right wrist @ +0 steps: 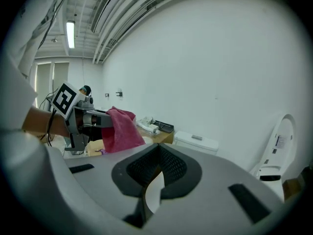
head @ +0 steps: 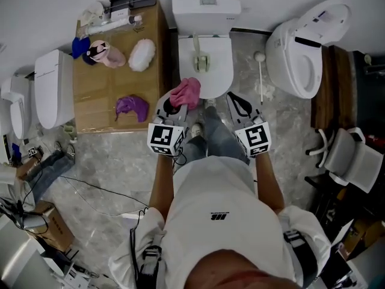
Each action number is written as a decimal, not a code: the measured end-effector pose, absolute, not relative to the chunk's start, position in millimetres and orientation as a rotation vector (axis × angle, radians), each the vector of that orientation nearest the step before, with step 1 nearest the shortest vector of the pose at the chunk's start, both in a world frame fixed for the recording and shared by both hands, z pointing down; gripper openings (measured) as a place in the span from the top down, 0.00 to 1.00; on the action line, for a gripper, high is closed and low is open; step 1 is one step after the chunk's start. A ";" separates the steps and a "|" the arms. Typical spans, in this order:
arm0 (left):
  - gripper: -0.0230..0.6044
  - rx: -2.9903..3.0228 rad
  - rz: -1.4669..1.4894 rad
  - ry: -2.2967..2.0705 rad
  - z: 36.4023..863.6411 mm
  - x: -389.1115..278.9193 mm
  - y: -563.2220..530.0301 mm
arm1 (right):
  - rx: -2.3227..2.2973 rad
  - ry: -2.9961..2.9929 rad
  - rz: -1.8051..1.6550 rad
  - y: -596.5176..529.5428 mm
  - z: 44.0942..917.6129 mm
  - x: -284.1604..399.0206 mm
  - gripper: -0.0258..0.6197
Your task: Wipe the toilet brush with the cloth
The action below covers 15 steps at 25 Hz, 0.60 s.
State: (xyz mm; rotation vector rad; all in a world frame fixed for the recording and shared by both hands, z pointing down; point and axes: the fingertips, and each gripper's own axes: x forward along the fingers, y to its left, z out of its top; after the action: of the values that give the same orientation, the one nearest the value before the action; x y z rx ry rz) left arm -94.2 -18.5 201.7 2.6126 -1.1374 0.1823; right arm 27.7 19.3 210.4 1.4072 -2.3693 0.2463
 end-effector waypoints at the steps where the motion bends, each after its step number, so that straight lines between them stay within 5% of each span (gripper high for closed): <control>1: 0.88 2.606 0.190 -1.140 207.2 -91.9 -25.6 | 1.403 -2.373 0.242 10.3 214.2 29.8 0.96; 15: 0.88 2.516 0.251 -1.209 310.3 -65.1 -121.5 | 1.285 -2.411 0.289 -94.6 311.9 45.0 0.96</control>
State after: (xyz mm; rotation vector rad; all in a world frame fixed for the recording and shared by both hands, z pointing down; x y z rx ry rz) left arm -65.1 -121.5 310.3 2.5157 -1.2088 0.2513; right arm 45.0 -94.6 311.9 1.2847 -2.4108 0.2886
